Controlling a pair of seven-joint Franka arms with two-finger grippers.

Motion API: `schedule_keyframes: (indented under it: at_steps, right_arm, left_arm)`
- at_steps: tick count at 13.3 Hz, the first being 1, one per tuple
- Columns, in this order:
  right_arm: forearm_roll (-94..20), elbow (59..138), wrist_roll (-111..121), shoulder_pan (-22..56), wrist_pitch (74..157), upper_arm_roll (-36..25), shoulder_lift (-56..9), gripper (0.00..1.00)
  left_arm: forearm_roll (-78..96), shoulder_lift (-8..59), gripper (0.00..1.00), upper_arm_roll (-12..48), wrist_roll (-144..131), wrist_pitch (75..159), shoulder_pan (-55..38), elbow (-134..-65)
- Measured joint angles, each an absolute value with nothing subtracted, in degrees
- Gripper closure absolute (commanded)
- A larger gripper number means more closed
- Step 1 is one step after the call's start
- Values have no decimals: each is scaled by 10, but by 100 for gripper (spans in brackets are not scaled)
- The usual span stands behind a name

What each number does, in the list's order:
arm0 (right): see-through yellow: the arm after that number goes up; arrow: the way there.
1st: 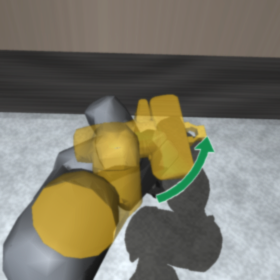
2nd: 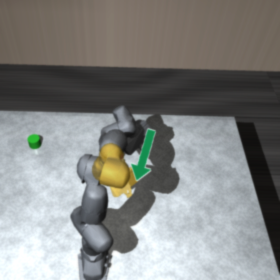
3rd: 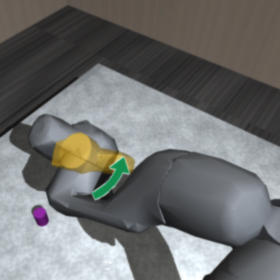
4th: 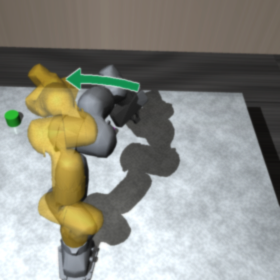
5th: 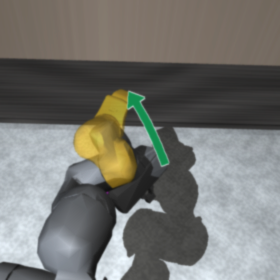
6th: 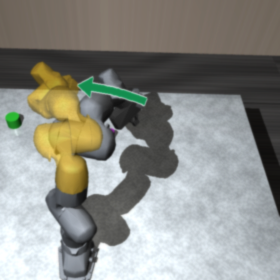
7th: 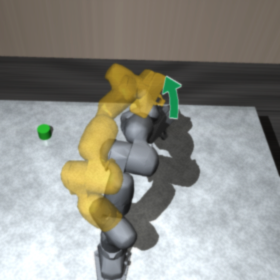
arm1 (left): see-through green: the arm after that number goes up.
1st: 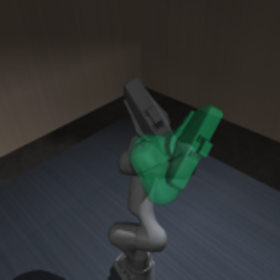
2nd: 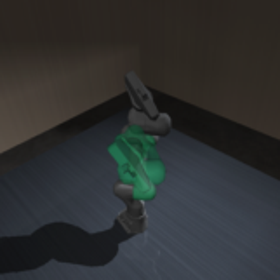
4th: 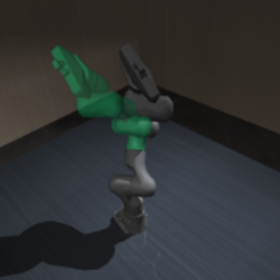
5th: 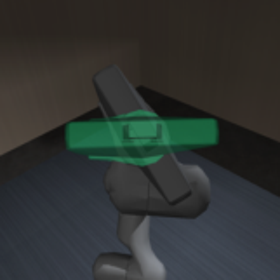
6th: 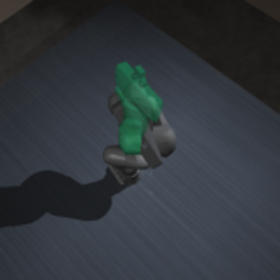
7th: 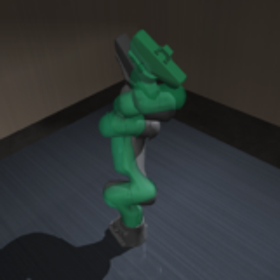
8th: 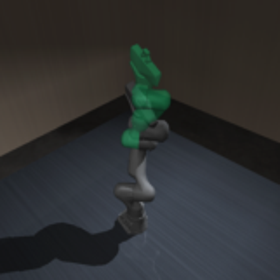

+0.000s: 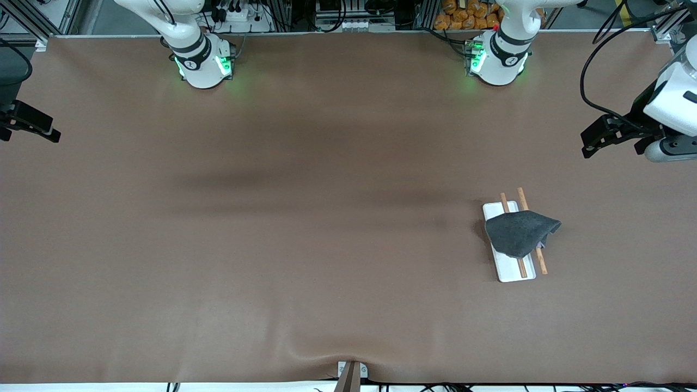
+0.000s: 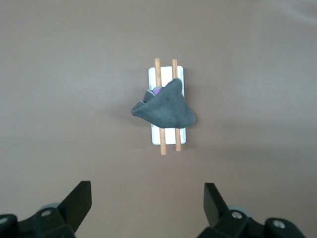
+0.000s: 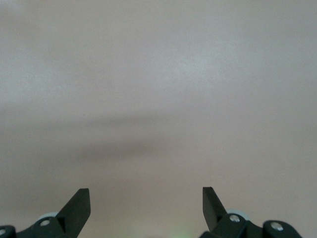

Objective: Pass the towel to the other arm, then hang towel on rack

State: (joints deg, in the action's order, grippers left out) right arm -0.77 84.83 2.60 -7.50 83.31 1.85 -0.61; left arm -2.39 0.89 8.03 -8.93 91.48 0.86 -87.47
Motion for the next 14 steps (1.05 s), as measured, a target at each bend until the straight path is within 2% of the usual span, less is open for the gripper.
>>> schedule_keyframes:
  at_steps: [14]
  right_arm:
    - [-8,848,26,-75,833,18,-6,0]
  left_arm:
    - [-16,-10,0,67,-74,868,8,-874]
